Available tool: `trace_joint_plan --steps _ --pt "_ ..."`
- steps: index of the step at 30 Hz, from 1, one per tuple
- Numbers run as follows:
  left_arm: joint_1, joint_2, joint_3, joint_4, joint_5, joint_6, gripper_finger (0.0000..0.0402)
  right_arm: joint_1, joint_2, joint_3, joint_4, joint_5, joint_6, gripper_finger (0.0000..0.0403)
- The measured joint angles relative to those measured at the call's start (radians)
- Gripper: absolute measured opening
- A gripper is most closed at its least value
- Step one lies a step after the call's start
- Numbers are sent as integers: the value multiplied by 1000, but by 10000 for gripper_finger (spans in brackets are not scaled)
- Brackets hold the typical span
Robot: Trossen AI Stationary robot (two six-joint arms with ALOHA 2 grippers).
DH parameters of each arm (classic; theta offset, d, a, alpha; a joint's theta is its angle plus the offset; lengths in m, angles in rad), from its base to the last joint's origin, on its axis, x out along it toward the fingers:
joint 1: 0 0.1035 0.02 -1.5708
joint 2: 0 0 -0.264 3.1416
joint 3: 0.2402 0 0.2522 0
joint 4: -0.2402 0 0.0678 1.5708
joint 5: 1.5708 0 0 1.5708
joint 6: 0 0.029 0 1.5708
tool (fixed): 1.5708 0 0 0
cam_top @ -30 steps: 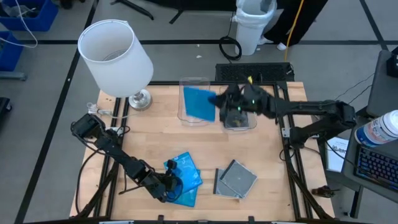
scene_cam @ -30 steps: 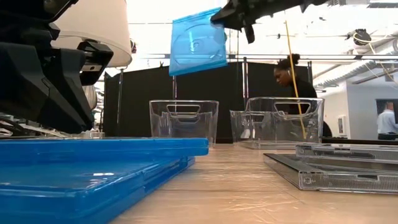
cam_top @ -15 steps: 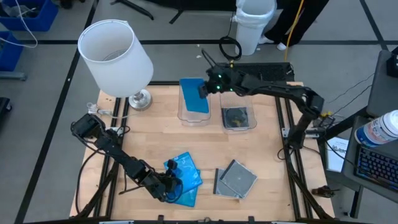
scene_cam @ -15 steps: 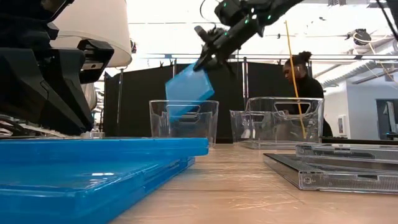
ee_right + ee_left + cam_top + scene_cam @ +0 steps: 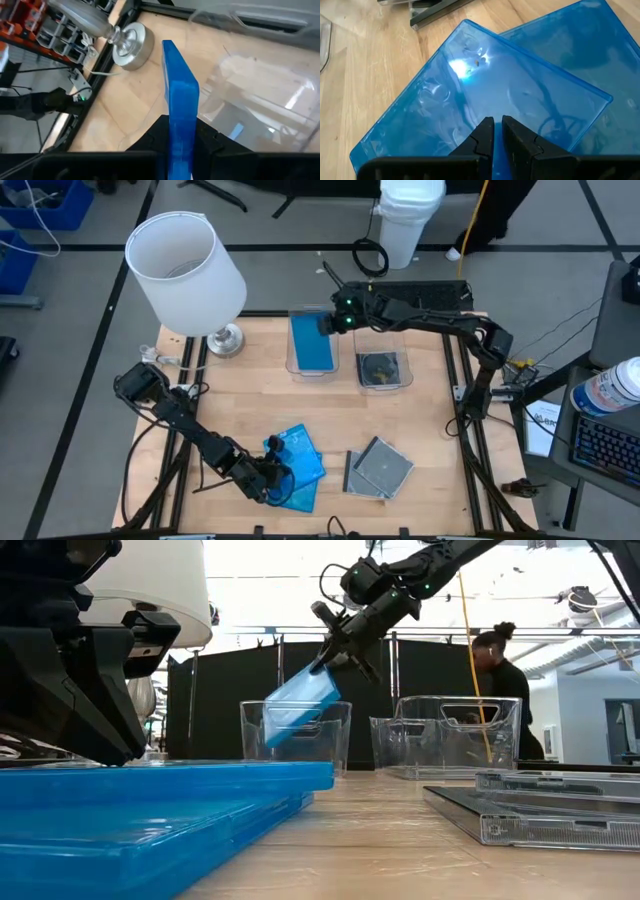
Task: Pick & place jewel cases by type
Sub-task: Put the right blue CD case into the left transparent bin
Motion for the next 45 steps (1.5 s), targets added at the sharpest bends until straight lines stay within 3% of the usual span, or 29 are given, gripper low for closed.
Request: trace_joint_plan --steps 17,30,45 --pt "0 0 0 2 1 -2 46 -7 76 -88 171 -6 47 29" --pt "0 0 1 -15 1 -9 46 -6 135 -88 192 -108 -66 103" --pt "0 0 1 -16 1 -32 46 1 131 -88 180 -106 -141 134"
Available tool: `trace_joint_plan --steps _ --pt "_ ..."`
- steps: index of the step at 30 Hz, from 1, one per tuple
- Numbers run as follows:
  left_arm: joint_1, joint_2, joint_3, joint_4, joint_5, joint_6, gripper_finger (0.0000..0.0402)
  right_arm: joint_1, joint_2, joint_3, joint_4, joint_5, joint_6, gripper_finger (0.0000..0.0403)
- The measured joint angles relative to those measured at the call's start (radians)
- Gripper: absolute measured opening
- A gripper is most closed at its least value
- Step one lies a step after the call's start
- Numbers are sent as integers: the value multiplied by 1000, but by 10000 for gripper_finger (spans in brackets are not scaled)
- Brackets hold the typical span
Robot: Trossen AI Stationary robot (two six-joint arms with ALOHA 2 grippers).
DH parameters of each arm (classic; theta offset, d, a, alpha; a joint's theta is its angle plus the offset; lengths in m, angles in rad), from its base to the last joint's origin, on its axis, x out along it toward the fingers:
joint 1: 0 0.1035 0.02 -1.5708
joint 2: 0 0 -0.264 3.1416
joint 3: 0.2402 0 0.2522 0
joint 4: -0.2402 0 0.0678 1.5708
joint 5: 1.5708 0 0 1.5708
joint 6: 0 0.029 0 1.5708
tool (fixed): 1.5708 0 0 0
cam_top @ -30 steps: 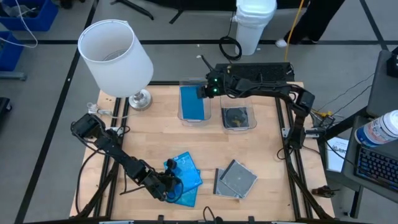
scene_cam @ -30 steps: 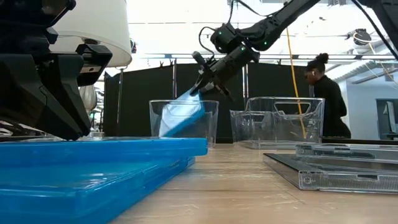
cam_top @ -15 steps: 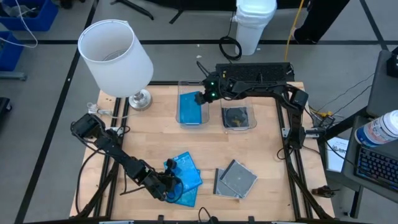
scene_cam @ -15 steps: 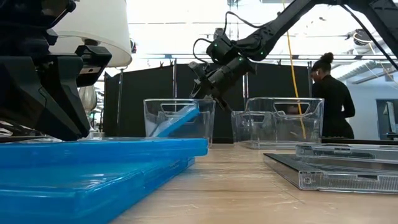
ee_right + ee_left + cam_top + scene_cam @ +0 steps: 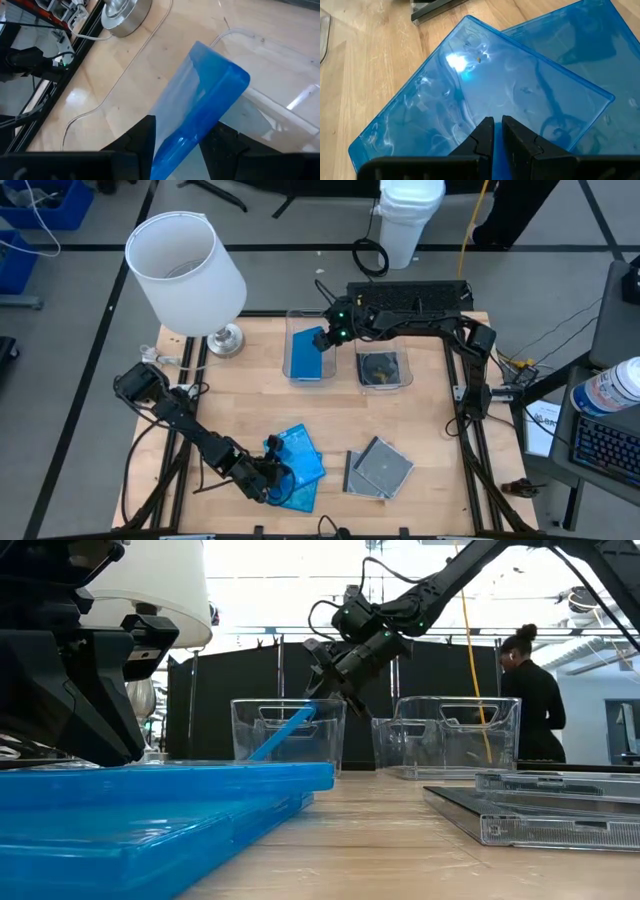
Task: Pick & place jewel cases by type
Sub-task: Put the right blue CD case into the left transparent bin
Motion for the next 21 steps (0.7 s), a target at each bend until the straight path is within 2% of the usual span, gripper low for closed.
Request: trace_joint_plan --steps 12,21 --pt "0 0 0 -1 0 0 46 -1 -16 1 -100 1 -73 137" --pt "0 0 0 1 0 1 46 -1 -65 1 -171 58 -157 167"
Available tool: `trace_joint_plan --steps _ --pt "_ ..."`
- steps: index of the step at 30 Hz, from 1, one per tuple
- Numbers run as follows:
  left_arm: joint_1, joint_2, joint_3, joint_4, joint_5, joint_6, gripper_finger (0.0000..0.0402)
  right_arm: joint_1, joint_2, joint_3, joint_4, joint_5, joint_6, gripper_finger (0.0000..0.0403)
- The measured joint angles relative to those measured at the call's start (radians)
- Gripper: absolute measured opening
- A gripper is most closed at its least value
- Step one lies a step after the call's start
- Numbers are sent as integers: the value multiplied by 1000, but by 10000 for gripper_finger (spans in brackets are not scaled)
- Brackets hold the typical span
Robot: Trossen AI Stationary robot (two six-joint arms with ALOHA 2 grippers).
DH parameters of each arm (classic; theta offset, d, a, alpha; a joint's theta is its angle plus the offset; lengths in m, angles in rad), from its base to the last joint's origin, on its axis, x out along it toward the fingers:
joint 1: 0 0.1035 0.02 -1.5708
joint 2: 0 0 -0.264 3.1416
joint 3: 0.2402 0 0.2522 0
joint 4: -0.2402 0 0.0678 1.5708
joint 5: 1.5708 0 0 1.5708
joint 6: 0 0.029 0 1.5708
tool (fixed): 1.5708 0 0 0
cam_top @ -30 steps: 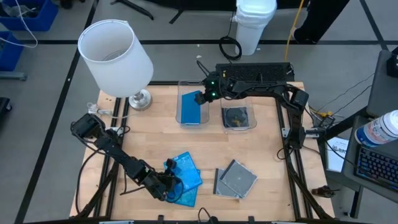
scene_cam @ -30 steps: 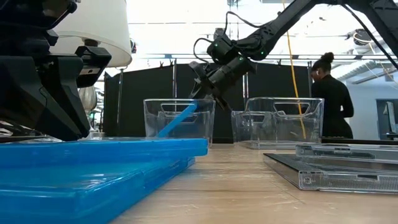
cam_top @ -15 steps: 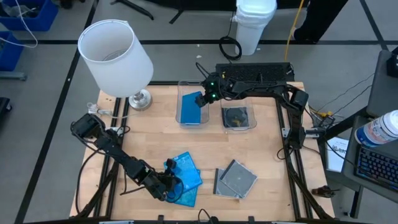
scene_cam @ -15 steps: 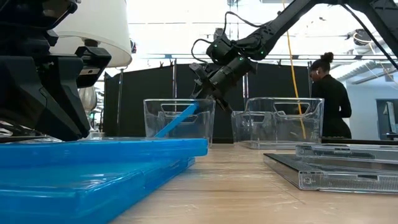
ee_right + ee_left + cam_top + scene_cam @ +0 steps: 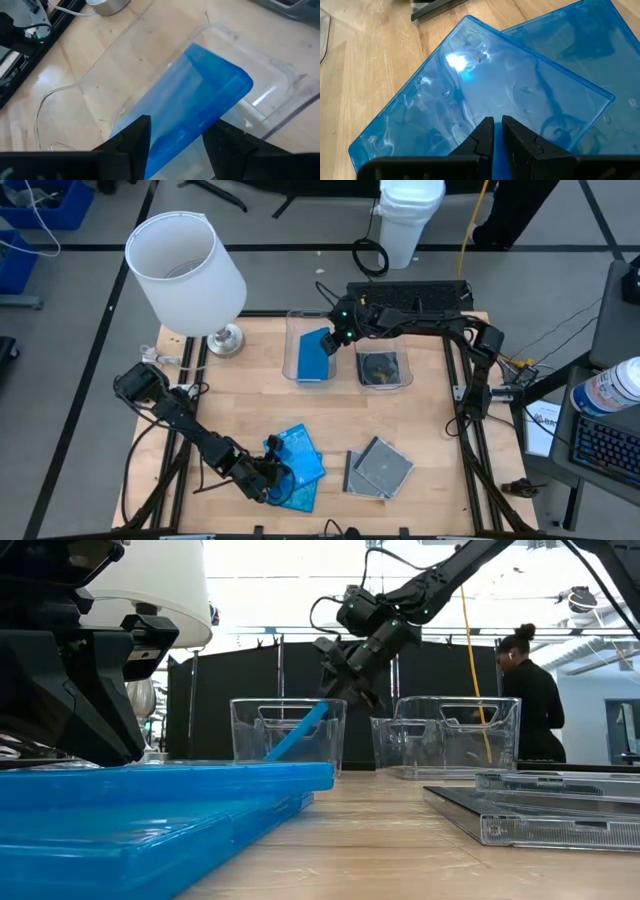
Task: Pick & place jewel cases by type
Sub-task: Put the right blue CD case into the left transparent bin, then adjust the left transparent bin
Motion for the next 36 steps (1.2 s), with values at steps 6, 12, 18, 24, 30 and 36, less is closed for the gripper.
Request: trace_joint_plan --steps 6,12,18,24,30,36 --pt "3 0 -1 9 1 9 46 2 1 0 -13 3 1 176" --pt "20 1 -1 21 9 6 46 6 28 1 -46 4 -44 179" --pt "27 1 -1 21 10 7 46 7 26 2 -101 41 -122 212" --pt "27 1 -1 21 10 10 46 20 24 2 -104 70 -195 263" --pt "27 1 -1 21 10 12 46 40 26 23 -116 137 -267 286" --pt "28 1 -1 21 9 14 46 64 30 57 -124 188 -336 282"
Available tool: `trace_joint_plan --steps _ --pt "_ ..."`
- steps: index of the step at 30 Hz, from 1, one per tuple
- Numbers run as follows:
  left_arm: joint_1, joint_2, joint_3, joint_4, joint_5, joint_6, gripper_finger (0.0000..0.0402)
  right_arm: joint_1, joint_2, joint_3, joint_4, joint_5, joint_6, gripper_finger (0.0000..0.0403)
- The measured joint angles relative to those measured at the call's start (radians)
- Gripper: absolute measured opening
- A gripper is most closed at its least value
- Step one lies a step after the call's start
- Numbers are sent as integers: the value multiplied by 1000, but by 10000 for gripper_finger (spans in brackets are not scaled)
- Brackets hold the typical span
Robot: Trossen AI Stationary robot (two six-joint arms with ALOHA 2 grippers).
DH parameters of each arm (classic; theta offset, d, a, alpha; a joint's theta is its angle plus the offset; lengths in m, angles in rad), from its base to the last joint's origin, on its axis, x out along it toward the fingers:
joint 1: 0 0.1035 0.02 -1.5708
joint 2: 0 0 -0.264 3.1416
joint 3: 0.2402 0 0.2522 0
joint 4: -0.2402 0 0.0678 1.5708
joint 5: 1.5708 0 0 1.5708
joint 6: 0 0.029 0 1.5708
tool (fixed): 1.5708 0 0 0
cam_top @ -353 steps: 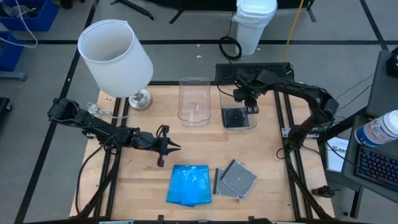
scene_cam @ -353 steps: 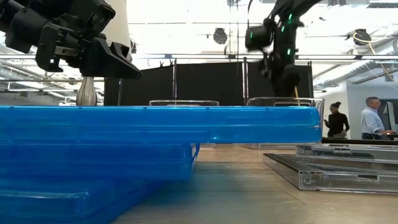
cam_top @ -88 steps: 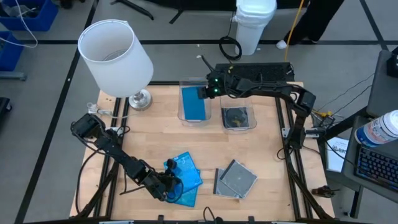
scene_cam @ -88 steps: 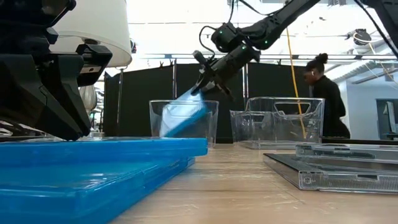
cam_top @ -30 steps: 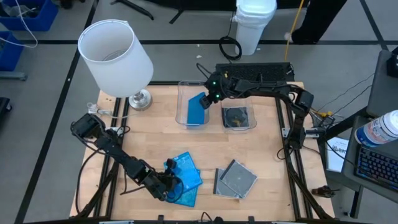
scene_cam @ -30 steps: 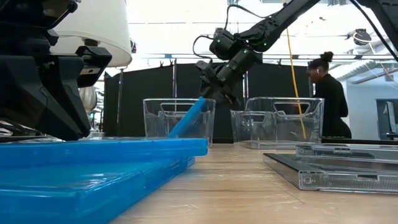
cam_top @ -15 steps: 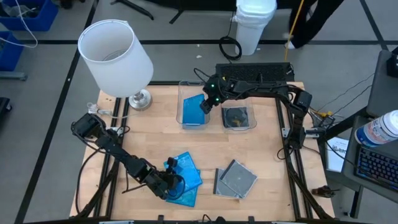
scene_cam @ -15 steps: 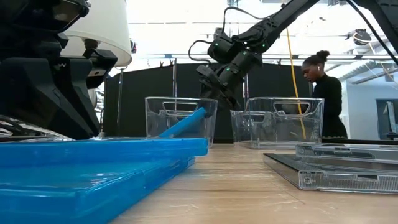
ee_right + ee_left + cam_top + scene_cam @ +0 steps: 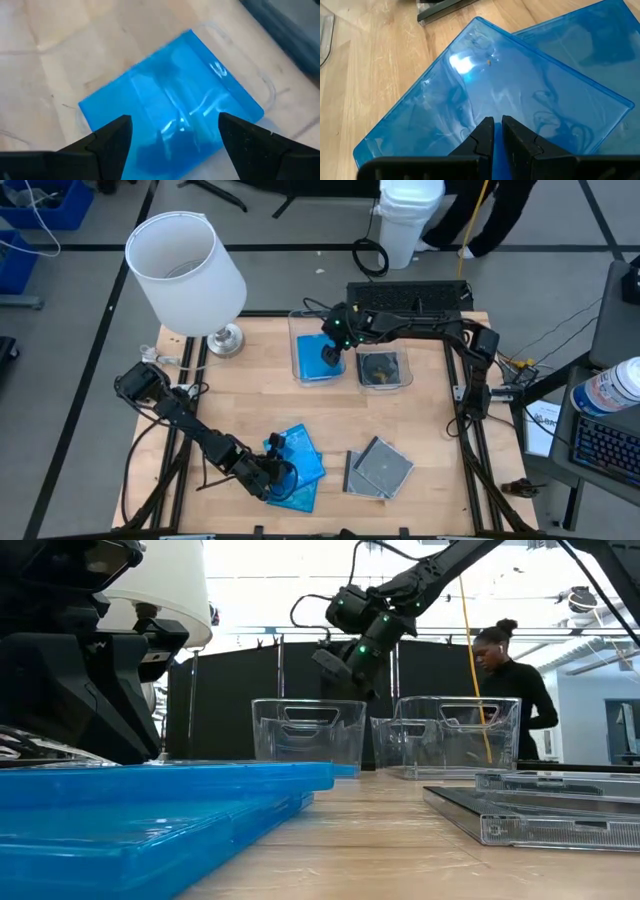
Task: Pick & place jewel cases by type
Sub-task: Adjust the left transparent bin
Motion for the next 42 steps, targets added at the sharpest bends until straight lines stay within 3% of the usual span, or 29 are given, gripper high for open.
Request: trace_joint_plan --steps 6,12,15,19,23,25,30,36,42 --pt "6 0 0 0 1 0 46 37 0 56 1 -4 -47 281" --pt "10 0 0 5 0 15 46 95 -92 117 -82 -2 -263 250" --pt "10 0 0 10 0 14 46 130 -185 120 -139 56 -374 208" --pt "10 0 0 43 -2 21 46 177 -296 120 -273 194 -455 123" --pt "13 0 0 123 -13 49 46 225 -382 120 -389 230 -370 32" --pt "13 0 0 161 -17 59 46 257 -417 117 -451 230 -329 9" --pt "12 0 0 216 -22 50 46 369 -488 57 -495 284 -222 11" --pt "9 0 0 225 -27 -71 46 536 -556 -120 -464 420 -141 4" --pt "9 0 0 248 -27 -89 46 584 -563 -326 -343 412 -113 1"
